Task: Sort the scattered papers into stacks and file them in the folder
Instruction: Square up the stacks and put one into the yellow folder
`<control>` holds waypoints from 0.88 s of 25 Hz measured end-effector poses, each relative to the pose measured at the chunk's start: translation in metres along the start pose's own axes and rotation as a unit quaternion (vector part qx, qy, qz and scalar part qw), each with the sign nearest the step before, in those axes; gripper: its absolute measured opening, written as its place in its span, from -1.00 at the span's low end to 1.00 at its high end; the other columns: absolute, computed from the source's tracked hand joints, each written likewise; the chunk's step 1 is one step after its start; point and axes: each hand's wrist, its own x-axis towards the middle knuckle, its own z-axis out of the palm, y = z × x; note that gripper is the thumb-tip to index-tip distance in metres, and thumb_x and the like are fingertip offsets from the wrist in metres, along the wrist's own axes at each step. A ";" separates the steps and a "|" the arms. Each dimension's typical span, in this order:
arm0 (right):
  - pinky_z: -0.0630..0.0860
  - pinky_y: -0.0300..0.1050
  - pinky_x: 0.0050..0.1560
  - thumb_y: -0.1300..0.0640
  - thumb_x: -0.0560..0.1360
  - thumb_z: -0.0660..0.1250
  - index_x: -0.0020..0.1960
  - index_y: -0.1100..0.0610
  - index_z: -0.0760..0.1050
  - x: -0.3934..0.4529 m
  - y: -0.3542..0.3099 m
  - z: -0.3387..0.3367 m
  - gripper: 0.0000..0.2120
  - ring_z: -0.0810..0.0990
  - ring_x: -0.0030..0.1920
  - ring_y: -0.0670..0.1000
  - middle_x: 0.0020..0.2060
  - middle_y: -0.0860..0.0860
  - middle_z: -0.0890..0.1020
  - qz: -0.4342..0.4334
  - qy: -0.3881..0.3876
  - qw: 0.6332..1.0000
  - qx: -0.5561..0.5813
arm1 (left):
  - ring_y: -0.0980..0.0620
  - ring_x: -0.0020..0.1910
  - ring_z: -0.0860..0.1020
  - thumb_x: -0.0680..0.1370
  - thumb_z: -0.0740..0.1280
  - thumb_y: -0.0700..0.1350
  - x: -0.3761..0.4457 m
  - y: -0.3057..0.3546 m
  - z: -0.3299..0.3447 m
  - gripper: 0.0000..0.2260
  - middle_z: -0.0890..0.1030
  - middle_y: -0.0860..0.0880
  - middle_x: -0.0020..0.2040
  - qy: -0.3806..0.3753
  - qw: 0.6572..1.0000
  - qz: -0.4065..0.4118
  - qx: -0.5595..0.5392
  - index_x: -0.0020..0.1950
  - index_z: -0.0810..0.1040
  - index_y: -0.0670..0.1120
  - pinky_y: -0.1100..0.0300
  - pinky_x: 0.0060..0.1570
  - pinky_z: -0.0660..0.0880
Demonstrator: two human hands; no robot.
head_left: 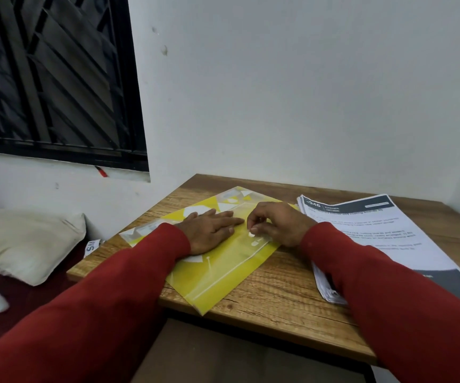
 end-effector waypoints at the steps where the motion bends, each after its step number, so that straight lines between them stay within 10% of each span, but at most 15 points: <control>1: 0.46 0.03 0.13 0.20 0.49 0.41 -0.10 -0.03 0.57 0.001 0.001 0.003 -0.87 0.53 -0.01 -0.05 -0.13 -0.11 0.57 -0.010 0.004 1.000 0.000 | -0.04 0.61 -0.03 0.69 -0.03 0.18 0.000 0.000 0.000 -0.61 0.06 0.16 0.62 0.001 1.000 0.000 -0.001 0.54 0.12 0.33 -0.21 0.52 -0.08; 10: 0.47 -0.03 0.19 0.14 0.49 0.30 -0.27 0.16 0.65 -0.034 0.016 -0.045 -0.77 0.66 -0.01 0.11 -0.22 0.07 0.70 -0.009 -0.059 0.982 0.177 | -0.05 0.61 -0.01 0.69 -0.04 0.18 0.002 -0.003 0.003 -0.62 0.07 0.17 0.61 0.009 1.000 0.008 -0.002 0.53 0.14 0.35 -0.22 0.51 -0.06; 15: 0.48 -0.08 -0.20 -0.02 0.47 0.38 -0.11 -0.03 0.62 -0.022 0.008 -0.030 -0.91 0.51 -0.33 -0.11 -0.38 -0.13 0.55 -0.042 0.029 0.995 0.083 | -0.04 0.61 -0.02 0.68 -0.03 0.20 0.000 -0.004 0.003 -0.62 0.07 0.17 0.61 0.013 1.000 0.004 -0.021 0.52 0.17 0.35 -0.21 0.52 -0.10; 22: 0.56 -0.16 0.03 0.13 0.48 0.48 0.02 0.05 0.69 -0.029 0.000 -0.026 -0.88 0.65 -0.06 -0.06 -0.07 -0.03 0.70 -0.020 -0.077 0.996 0.051 | -0.10 0.61 -0.05 0.45 -0.06 0.54 -0.011 -0.023 -0.011 -0.33 0.03 0.13 0.62 -0.002 0.995 -0.095 0.036 0.52 0.14 0.34 -0.27 0.50 -0.16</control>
